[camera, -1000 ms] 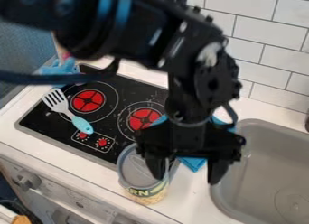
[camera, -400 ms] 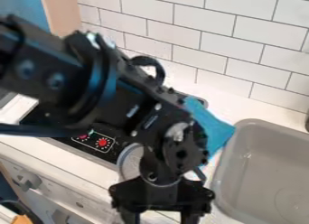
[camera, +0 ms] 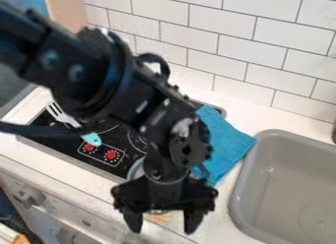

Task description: Move the can to the left burner

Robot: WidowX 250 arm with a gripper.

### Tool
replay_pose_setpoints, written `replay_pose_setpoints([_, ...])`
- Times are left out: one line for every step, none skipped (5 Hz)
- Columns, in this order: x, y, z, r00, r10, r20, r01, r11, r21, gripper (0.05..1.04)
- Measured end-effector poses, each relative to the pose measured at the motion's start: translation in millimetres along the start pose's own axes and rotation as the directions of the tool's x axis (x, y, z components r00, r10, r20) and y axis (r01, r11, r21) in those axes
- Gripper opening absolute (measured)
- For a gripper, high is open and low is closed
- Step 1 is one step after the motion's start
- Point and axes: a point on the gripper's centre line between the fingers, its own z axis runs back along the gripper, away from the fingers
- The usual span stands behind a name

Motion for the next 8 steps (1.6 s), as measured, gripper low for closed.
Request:
replay_pose_setpoints([20.2, 7.9, 3.3, 0.998, 0.06, 0.028, -0.06, 0.998, -0.003, 1.001])
replay_pose_setpoints([36.4, 17.8, 5.1, 0.991, 0.128, 0.05, -0.128, 0.992, -0.002, 1.001])
replay_pose_setpoints([49.9, 26.4, -5.1, 0.985, 0.168, 0.046, -0.169, 0.985, 0.035, 1.001])
replay_pose_setpoints([62.1, 36.1, -15.3, 0.98, 0.192, 0.054, -0.196, 0.977, 0.085, 1.001])
replay_pose_setpoints([78.7, 44.2, -18.1, 0.969, 0.239, 0.067, -0.245, 0.965, 0.093, 1.002])
replay_pose_setpoints([98.2, 49.5, -14.3, 0.961, 0.263, 0.087, -0.27, 0.959, 0.086, 1.001])
replay_pose_setpoints([117.3, 49.2, -11.2, 0.961, 0.253, 0.11, -0.262, 0.962, 0.08, 1.001])
replay_pose_setpoints([132.3, 48.4, -11.7, 0.963, 0.24, 0.119, -0.251, 0.964, 0.086, 1.001])
